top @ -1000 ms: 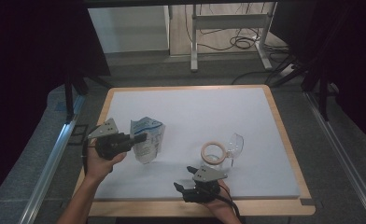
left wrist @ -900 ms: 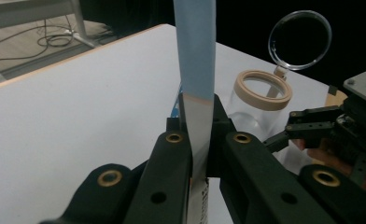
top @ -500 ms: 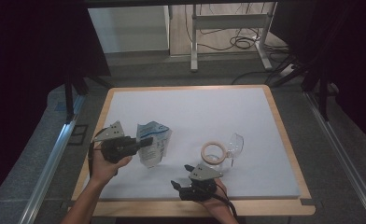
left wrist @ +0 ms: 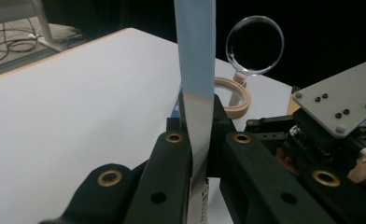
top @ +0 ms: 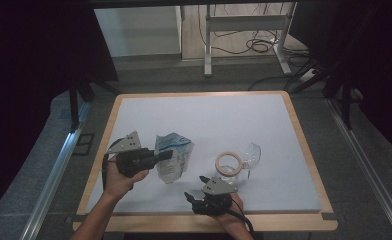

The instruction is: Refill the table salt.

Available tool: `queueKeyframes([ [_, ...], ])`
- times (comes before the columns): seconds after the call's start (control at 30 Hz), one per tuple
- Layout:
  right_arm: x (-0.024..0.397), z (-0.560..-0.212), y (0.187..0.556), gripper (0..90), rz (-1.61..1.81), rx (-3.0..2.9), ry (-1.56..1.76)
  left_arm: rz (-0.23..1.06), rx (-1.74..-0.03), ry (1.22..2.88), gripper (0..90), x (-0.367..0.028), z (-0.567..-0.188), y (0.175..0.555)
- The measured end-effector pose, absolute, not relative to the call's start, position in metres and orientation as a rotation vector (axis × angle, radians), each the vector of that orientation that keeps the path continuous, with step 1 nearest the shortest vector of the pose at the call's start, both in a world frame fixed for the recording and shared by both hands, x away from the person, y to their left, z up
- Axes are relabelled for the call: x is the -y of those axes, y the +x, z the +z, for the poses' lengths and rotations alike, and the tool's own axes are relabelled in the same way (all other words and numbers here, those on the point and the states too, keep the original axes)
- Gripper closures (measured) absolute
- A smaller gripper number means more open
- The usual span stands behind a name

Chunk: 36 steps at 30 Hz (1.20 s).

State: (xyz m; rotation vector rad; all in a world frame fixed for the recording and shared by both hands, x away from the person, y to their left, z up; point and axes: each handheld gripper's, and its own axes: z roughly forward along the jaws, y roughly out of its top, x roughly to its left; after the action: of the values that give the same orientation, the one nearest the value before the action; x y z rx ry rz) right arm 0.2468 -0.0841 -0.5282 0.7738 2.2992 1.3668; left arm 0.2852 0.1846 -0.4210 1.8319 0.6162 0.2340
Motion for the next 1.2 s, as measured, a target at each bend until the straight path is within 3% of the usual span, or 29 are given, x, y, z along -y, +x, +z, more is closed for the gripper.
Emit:
queueKeyframes([
  [0.97,0.074,-0.533,0.257,28.5,1.292,-2.264,0.780,0.185,-0.554,1.830,90.0,-0.159,-0.415,0.282],
  [1.2,0.077,-0.535,0.258,35.1,1.282,-2.241,0.801,0.183,-0.554,1.824,90.0,-0.158,-0.414,0.281],
])
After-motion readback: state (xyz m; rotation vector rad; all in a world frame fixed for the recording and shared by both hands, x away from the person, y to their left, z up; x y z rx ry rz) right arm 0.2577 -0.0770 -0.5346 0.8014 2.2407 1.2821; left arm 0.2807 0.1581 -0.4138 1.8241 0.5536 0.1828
